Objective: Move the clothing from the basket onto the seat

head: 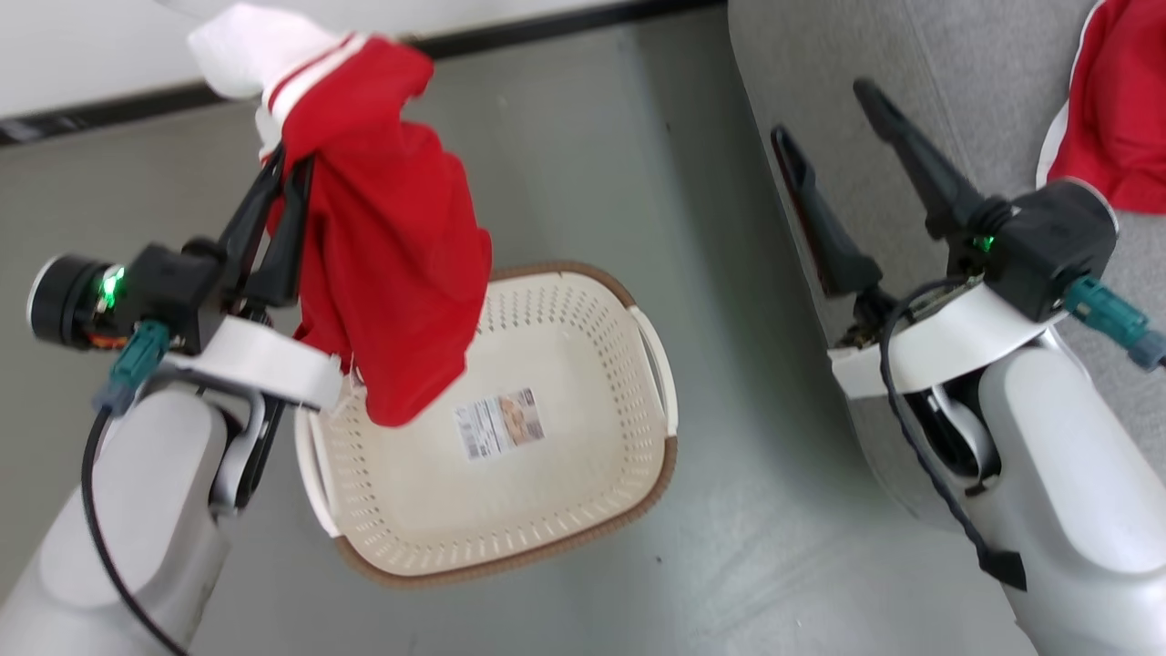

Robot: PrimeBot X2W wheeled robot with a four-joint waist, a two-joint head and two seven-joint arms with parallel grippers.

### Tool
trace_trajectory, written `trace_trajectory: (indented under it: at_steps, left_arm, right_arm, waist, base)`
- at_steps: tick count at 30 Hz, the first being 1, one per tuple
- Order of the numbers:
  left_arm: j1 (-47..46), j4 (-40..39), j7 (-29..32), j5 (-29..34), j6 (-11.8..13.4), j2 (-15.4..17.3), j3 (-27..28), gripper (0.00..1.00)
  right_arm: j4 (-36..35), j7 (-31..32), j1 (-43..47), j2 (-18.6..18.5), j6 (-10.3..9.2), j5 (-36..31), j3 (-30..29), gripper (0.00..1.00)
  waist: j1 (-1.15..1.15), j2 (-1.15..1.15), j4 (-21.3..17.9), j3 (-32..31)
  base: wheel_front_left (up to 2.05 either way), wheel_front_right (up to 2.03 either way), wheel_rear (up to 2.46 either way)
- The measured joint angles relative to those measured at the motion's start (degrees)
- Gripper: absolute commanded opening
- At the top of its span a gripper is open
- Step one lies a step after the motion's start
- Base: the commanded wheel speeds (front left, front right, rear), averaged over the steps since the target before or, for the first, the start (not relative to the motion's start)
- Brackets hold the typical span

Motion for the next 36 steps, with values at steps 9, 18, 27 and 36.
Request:
trace_trajectory:
  at_steps: [9,18,27,36]
  left_arm:
    - [5.67,-4.11,0.01,-0.68,-0.07,1.80,0.26,0.00]
    - [8.99,-7.77,0.78,-1.89,-0.56,2.60,-0.82,0.00]
    - [10.99,-11.09,3.89,-3.01,-2.40,2.24,-4.21,0.00]
    - [10.99,-15.16,6.72,-3.28,-3.70,0.85,-7.20,0.00]
  right_arm:
    - [3.44,0.00,2.48,-2.85,0.00,-0.03,2.41,1.00]
    - [5.88,0.00,5.34,-4.46,0.00,0.16,4.14,1.00]
    - [9.37,0.01,9.64,-7.23,0.01,1.88,13.66,1.00]
    - [10.49,0.03,8.16,-8.24,0.01,10.12,28.16,1.00]
  waist:
    - [0.00,0.00,2.71,-7.06]
    - [0.00,0.00,5.41,-14.00]
    - [0.00,0.00,7.87,-20.75]
    - [0.00,0.00,9.78,-25.64]
  base:
    - [0.00,0.00,0.00]
    - [0.00,0.00,0.00]
    - [0.00,0.00,0.00]
    - [0.00,0.00,0.00]
